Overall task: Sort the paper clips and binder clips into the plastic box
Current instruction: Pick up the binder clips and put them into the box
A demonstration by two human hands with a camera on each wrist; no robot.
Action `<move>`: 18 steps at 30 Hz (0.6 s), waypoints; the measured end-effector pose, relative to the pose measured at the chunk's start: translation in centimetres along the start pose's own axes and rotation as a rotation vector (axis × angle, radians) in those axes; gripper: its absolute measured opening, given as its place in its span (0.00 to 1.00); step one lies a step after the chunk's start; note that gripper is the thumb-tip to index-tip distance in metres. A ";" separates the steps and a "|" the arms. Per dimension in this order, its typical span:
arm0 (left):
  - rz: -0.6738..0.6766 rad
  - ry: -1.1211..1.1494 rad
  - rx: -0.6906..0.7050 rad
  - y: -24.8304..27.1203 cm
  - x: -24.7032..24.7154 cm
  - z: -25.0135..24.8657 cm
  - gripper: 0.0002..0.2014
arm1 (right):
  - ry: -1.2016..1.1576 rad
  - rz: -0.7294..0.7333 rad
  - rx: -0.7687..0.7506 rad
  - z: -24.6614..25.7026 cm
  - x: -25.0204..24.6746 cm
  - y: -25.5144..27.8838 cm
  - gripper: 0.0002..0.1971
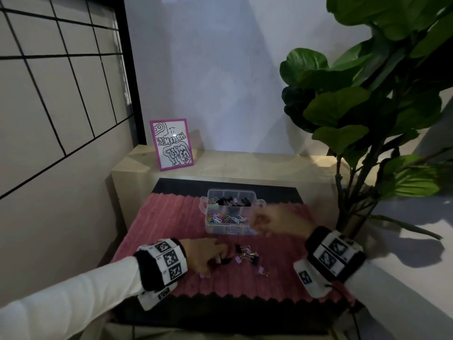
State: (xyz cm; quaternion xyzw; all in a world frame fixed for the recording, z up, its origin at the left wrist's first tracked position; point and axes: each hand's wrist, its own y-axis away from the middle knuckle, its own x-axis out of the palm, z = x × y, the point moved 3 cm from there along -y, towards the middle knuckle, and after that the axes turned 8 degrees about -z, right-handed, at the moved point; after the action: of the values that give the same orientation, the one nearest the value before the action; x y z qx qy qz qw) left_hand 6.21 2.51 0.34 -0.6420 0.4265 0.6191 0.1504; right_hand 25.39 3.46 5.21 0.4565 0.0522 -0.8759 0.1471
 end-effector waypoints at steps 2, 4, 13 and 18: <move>-0.013 0.021 0.010 0.2 0.0 0.0 0.27 | 0.155 0.083 -0.053 -0.5 1.5 1.8 0.09; -0.004 0.029 0.009 0.4 0.0 0.0 0.27 | 0.235 0.135 -0.072 -1.1 3.0 2.7 0.16; -0.030 0.415 -0.036 0.6 1.0 1.6 0.16 | 0.239 0.033 -0.022 -2.6 6.9 4.0 0.25; -0.039 0.629 -0.109 1.0 0.9 2.5 0.19 | 0.191 -0.046 -0.039 -3.1 7.0 3.9 0.13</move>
State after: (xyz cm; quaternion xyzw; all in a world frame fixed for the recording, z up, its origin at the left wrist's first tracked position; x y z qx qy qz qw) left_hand 3.67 3.36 -0.66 -0.8171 0.4058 0.4093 -0.0114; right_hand 25.26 -1.00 -2.11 0.5337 0.0935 -0.8303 0.1303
